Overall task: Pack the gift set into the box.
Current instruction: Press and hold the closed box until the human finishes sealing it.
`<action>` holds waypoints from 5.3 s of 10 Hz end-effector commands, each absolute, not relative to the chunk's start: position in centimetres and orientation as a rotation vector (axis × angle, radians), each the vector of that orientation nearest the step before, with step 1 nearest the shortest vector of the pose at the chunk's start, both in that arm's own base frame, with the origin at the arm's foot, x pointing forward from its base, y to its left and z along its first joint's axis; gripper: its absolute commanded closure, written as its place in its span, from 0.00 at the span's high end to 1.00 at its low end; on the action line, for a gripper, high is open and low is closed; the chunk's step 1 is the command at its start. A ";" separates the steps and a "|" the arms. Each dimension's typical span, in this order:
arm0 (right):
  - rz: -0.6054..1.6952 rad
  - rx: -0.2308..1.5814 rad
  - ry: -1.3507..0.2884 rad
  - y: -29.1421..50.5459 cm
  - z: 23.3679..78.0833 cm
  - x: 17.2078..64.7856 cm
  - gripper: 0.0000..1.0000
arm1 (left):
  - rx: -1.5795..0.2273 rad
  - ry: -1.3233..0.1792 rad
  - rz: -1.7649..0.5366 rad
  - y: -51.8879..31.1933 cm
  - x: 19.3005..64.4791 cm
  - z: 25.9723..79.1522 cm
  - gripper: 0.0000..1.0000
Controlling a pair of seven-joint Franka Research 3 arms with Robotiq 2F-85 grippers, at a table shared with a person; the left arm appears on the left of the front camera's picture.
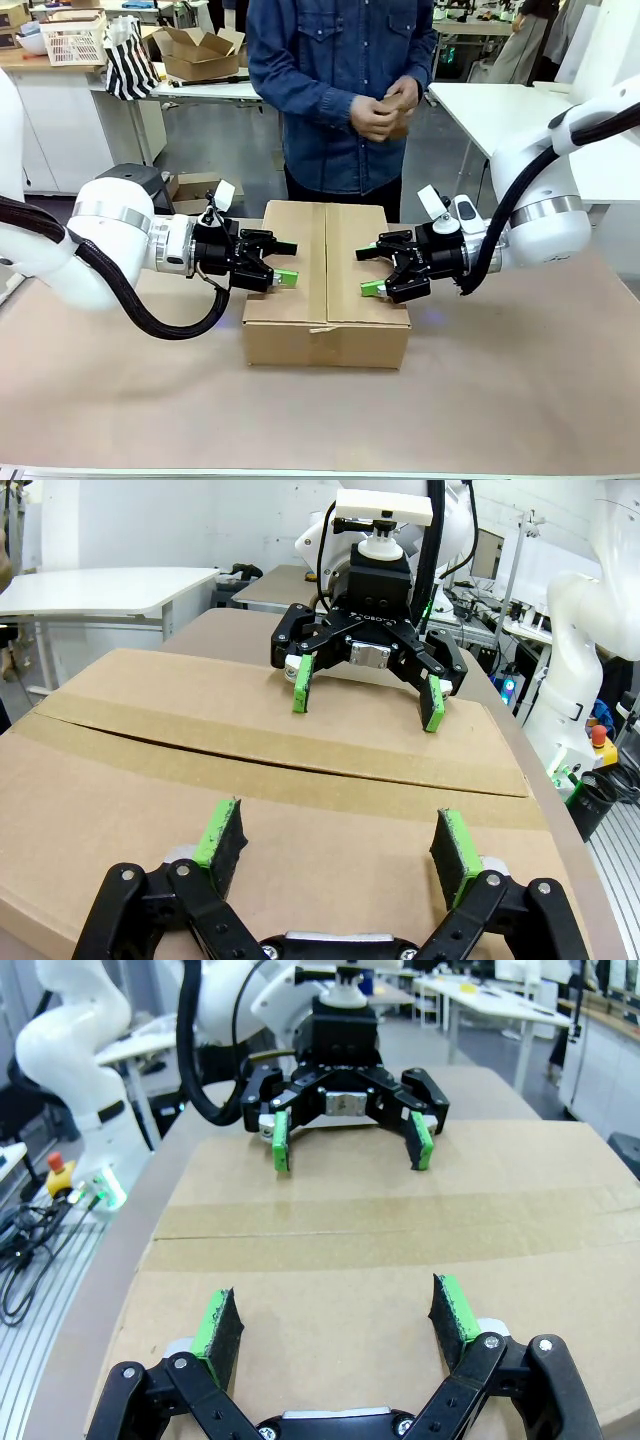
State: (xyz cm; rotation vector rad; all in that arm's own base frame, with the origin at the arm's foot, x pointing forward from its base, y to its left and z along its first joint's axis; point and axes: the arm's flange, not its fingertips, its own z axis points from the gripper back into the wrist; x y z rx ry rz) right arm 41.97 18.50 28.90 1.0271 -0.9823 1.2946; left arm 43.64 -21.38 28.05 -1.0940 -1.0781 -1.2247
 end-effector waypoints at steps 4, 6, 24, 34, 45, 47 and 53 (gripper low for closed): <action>1.305 1.018 -0.990 18.5 28.8 41.9 1.00 | -1.081 -1.070 -1.238 -21.2 43.6 28.1 1.00; 1.305 1.018 -0.990 18.5 28.8 41.9 1.00 | -1.081 -1.070 -1.238 -21.2 43.6 28.1 1.00; 1.305 1.018 -0.990 18.5 28.8 41.9 1.00 | -1.081 -1.070 -1.238 -21.2 43.6 28.1 1.00; 1.305 1.018 -0.990 18.5 28.8 41.9 1.00 | -1.081 -1.070 -1.238 -21.2 43.6 28.1 1.00; 1.305 1.018 -0.990 18.5 28.8 41.9 1.00 | -1.081 -1.070 -1.238 -21.2 43.6 28.1 1.00; 1.305 1.018 -0.990 18.5 28.8 41.9 1.00 | -1.081 -1.070 -1.238 -21.2 43.6 28.1 1.00; 1.305 1.018 -0.990 18.5 28.8 41.9 1.00 | -1.081 -1.070 -1.238 -21.2 43.6 28.1 1.00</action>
